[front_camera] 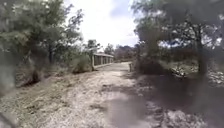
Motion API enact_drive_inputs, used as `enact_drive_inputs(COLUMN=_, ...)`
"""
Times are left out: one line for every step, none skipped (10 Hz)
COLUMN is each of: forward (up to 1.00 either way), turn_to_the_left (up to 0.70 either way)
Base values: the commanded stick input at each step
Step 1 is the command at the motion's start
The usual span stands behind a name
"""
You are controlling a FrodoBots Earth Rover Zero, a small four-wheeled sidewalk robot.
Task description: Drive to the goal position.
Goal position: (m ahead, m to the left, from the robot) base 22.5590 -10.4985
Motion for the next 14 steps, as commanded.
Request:
enact_drive_inputs(forward=0.85, turn_to_the_left=0.0)
enact_drive_inputs(forward=0.85, turn_to_the_left=0.0)
enact_drive_inputs(forward=0.85, turn_to_the_left=0.0)
enact_drive_inputs(forward=0.85, turn_to_the_left=0.0)
enact_drive_inputs(forward=0.85, turn_to_the_left=0.0)
enact_drive_inputs(forward=0.85, turn_to_the_left=0.0)
enact_drive_inputs(forward=0.85, turn_to_the_left=0.0)
enact_drive_inputs(forward=0.85, turn_to_the_left=0.0)
enact_drive_inputs(forward=0.85, turn_to_the_left=0.0)
enact_drive_inputs(forward=0.85, turn_to_the_left=0.0)
enact_drive_inputs(forward=0.85, turn_to_the_left=0.0)
enact_drive_inputs(forward=0.85, turn_to_the_left=0.0)
enact_drive_inputs(forward=0.85, turn_to_the_left=0.0)
enact_drive_inputs(forward=0.85, turn_to_the_left=0.0)
